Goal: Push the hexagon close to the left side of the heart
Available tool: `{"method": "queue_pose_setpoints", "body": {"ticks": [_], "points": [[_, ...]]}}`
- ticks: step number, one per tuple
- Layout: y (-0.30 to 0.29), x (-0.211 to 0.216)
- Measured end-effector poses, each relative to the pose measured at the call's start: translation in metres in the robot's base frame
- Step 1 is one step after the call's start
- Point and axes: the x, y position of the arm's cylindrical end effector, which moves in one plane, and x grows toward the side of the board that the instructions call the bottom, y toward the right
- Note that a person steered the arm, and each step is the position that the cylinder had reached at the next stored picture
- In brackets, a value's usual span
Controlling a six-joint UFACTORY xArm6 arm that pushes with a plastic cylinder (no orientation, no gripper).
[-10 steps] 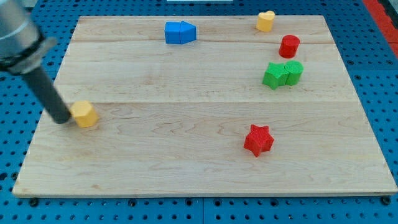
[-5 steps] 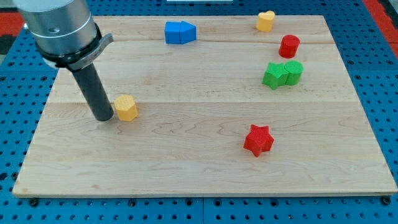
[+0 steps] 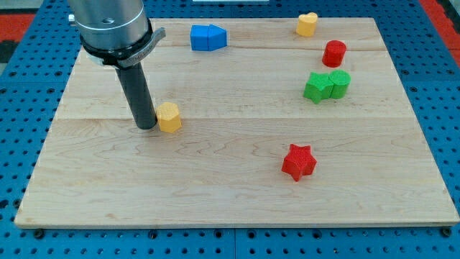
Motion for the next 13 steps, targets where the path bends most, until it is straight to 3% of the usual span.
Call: {"method": "queue_pose_setpoints", "body": {"ticks": [1,4,6,7,8,9,10,11,12,13], "points": [[0.004,0.013],[0.148,-0.055],[0.082,-0.031],[0.099,-0.072],[0.157,-0.113],[0.172,-0.121],[0.145,-0.101],[0.136,-0.12],[0.17,-0.153],[0.163,-0.158]]}}
